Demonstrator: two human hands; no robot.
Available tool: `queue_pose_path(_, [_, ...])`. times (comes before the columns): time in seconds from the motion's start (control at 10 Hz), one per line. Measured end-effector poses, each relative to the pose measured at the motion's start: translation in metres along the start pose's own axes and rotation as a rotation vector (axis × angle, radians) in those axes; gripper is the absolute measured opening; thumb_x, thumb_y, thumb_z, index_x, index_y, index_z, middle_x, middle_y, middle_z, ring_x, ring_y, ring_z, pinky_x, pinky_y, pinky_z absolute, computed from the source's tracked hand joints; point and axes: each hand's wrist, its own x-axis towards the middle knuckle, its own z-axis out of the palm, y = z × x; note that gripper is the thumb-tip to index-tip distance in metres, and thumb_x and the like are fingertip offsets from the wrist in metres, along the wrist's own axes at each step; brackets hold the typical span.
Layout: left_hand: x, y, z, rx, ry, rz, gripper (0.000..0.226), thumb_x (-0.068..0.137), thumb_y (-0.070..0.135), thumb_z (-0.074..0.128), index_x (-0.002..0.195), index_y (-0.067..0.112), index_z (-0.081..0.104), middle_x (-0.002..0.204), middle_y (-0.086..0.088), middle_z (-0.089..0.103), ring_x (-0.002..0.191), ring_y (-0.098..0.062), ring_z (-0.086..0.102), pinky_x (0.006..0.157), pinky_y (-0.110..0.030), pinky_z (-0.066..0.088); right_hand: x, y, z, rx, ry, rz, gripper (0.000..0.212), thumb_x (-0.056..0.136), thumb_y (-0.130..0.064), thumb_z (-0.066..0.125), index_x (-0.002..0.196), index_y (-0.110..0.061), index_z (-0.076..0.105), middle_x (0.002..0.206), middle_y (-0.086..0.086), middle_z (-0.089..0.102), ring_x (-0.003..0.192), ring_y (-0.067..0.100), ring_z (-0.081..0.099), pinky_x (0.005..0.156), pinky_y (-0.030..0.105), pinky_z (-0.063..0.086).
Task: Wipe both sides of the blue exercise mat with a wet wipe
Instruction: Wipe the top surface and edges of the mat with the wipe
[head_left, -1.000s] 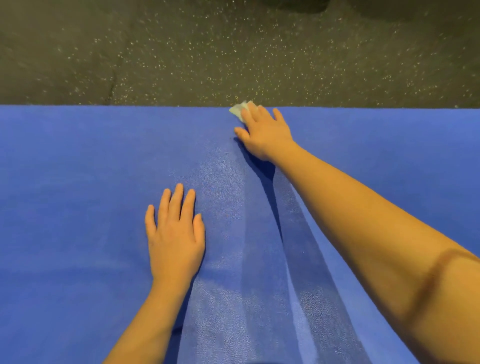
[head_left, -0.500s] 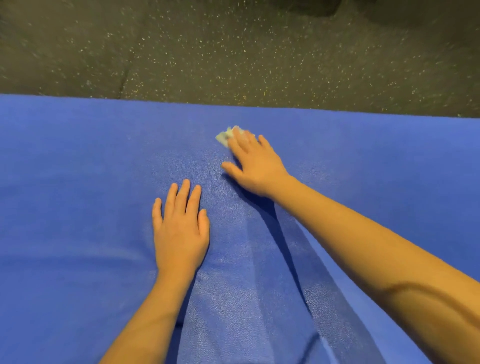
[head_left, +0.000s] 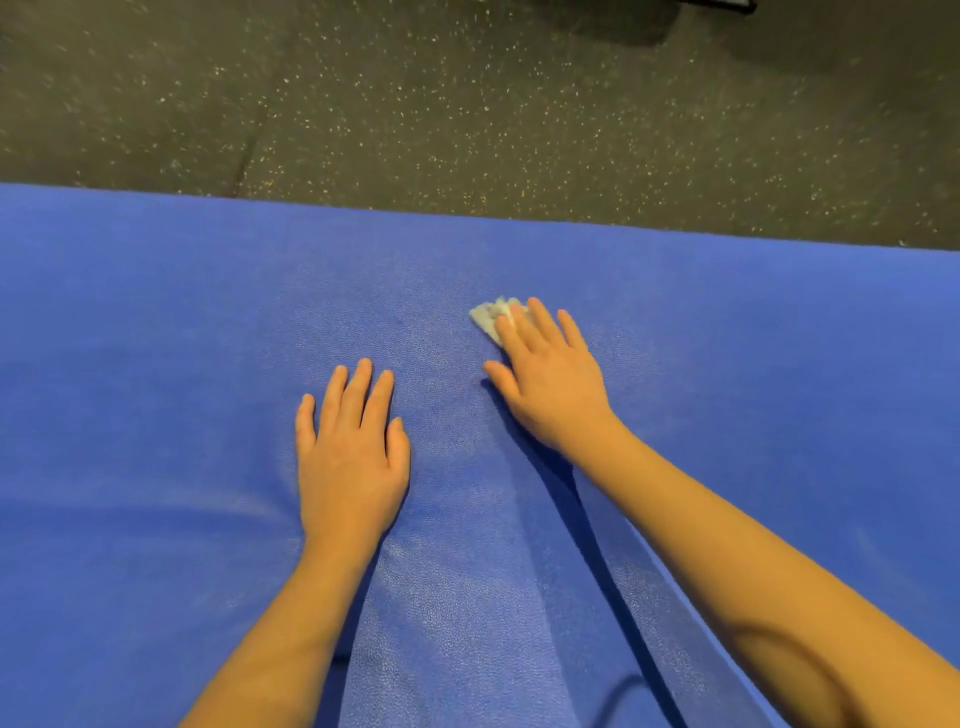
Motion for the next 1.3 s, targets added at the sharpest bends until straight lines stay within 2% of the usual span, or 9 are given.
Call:
queue_pose_path(0.1, [0.000,0.000,0.000,0.000,0.002,0.002,0.053,0.092,0.031,0.032,0.136,0.012,0.054,0.149,-0.008,0.044,0.141,-0.028,0.035,0.114,-0.052,0.022,-0.012,-0.017,0.005,0.133,0.048,0.053,0.073,0.088,-0.052,0.022,0.143,-0.006,0.036,0.152,0.012,0.031,0.141,0.029,0.025,0.116,0.043,0.017])
queue_pose_path(0.2, [0.000,-0.001,0.001,0.005,0.006,0.007,0.053,0.092,0.031,0.031,0.136,0.012,0.054,0.148,-0.008,0.044,0.140,-0.028,0.035,0.114,-0.052,0.022,-0.036,-0.028,0.011,0.129,-0.025,-0.132,0.071,0.088,-0.051,0.030,0.140,-0.004,0.041,0.150,0.015,0.034,0.138,0.031,0.031,0.115,0.041,0.017])
queue_pose_path(0.4, [0.000,0.000,0.001,-0.005,0.015,0.007,0.053,0.092,0.031,0.031,0.135,0.011,0.054,0.148,-0.008,0.045,0.140,-0.028,0.035,0.114,-0.052,0.021,-0.028,-0.003,0.008,0.122,0.033,0.145,0.072,0.088,-0.049,0.022,0.142,-0.003,0.036,0.152,0.015,0.029,0.140,0.031,0.025,0.116,0.040,0.016])
queue_pose_path(0.6, [-0.001,0.000,0.001,0.001,0.014,0.013,0.053,0.093,0.031,0.030,0.136,0.012,0.054,0.149,-0.008,0.044,0.141,-0.028,0.035,0.114,-0.052,0.022,-0.074,-0.037,0.016,0.150,-0.033,-0.101,0.072,0.087,-0.050,0.031,0.141,-0.003,0.039,0.152,0.015,0.030,0.142,0.029,0.025,0.118,0.041,0.015])
queue_pose_path(0.8, [0.000,0.001,0.002,-0.005,0.017,0.012,0.053,0.093,0.031,0.030,0.136,0.012,0.053,0.149,-0.007,0.044,0.141,-0.027,0.034,0.115,-0.051,0.020,-0.055,-0.027,0.014,0.239,0.038,0.114,0.074,0.089,-0.051,0.024,0.146,-0.004,0.030,0.155,0.010,0.023,0.145,0.025,0.014,0.118,0.040,0.010])
queue_pose_path(0.9, [0.000,0.000,0.002,-0.002,0.021,0.014,0.052,0.093,0.031,0.030,0.136,0.012,0.053,0.148,-0.008,0.045,0.140,-0.028,0.035,0.114,-0.051,0.021,-0.089,-0.048,0.016,0.237,-0.027,-0.123,0.070,0.089,-0.048,0.033,0.145,-0.006,0.035,0.154,0.010,0.028,0.144,0.023,0.018,0.118,0.039,0.011])
queue_pose_path(1.0, [0.000,0.001,0.001,-0.008,0.017,0.014,0.053,0.093,0.031,0.029,0.136,0.012,0.053,0.148,-0.008,0.045,0.140,-0.028,0.035,0.114,-0.052,0.021,-0.091,-0.029,0.017,0.131,0.027,-0.117,0.060,0.091,-0.042,0.032,0.136,-0.005,0.047,0.148,0.011,0.038,0.137,0.026,0.035,0.113,0.039,0.020])
queue_pose_path(1.1, [0.001,0.000,0.001,-0.026,0.014,0.016,0.053,0.094,0.031,0.029,0.136,0.011,0.053,0.149,-0.008,0.044,0.141,-0.028,0.034,0.115,-0.052,0.020,-0.078,-0.025,0.013,0.185,0.052,0.078,0.061,0.092,-0.042,0.028,0.140,-0.008,0.042,0.150,0.010,0.035,0.139,0.026,0.030,0.115,0.040,0.015])
queue_pose_path(1.3, [-0.001,0.001,0.002,-0.046,0.002,0.021,0.050,0.094,0.029,0.033,0.137,0.010,0.052,0.148,-0.009,0.044,0.141,-0.029,0.034,0.114,-0.053,0.020,-0.120,-0.055,0.021,0.150,-0.012,-0.155,0.065,0.089,-0.045,0.036,0.143,-0.008,0.039,0.151,0.010,0.035,0.140,0.024,0.030,0.115,0.034,0.010])
